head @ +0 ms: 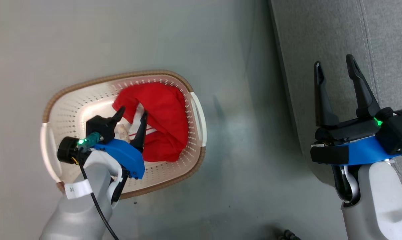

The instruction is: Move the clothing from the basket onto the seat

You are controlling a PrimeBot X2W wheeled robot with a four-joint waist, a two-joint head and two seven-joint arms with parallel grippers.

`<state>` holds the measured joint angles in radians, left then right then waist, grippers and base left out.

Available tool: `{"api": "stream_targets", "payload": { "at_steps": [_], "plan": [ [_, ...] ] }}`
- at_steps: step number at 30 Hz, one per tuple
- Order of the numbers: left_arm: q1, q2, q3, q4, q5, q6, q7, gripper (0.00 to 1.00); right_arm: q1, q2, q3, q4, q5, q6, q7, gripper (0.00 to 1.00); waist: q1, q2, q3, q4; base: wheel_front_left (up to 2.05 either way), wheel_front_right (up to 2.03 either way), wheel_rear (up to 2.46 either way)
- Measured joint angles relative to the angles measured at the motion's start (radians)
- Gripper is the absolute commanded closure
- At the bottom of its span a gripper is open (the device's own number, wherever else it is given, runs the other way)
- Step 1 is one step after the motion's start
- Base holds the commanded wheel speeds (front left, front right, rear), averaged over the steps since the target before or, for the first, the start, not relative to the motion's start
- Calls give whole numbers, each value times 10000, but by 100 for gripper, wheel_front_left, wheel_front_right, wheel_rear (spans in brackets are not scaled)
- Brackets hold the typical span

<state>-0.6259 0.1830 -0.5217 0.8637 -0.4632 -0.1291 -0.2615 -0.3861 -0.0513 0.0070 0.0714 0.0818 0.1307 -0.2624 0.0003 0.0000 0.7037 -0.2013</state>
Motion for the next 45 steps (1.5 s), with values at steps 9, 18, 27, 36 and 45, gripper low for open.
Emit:
{"api": "stream_targets", "payload": {
  "at_steps": [9, 18, 27, 36, 45],
  "plan": [
    [-1153, 221, -627, 1043, -825, 0, 46, 0, -197, 0, 136, -445, 278, 0, -2, 0, -1, 0, 1250, -577, 0, 0, 0],
    [-1852, 385, -811, 1662, -1674, 0, 105, 0, -264, 0, 368, -656, 608, 0, -2, 0, -1, 0, 2054, -969, 0, 0, 0],
    [-2532, 508, -966, 2046, -2259, 0, 171, 0, -379, 0, 527, -920, 706, 0, -2, 0, -2, 0, 2546, -1207, 0, 0, 0],
    [-3063, 456, -1200, 2303, -2591, 0, 236, 0, -378, 0, 606, -1034, 769, 0, -2, 0, -1, 0, 2809, -1332, 0, 0, 0],
    [-3199, 418, -1603, 2510, -2763, 0, 217, 100, -377, 0, 600, -1034, 800, 0, -2, 0, -2, 0, 2799, -1343, 0, 0, 0]
  ]
}}
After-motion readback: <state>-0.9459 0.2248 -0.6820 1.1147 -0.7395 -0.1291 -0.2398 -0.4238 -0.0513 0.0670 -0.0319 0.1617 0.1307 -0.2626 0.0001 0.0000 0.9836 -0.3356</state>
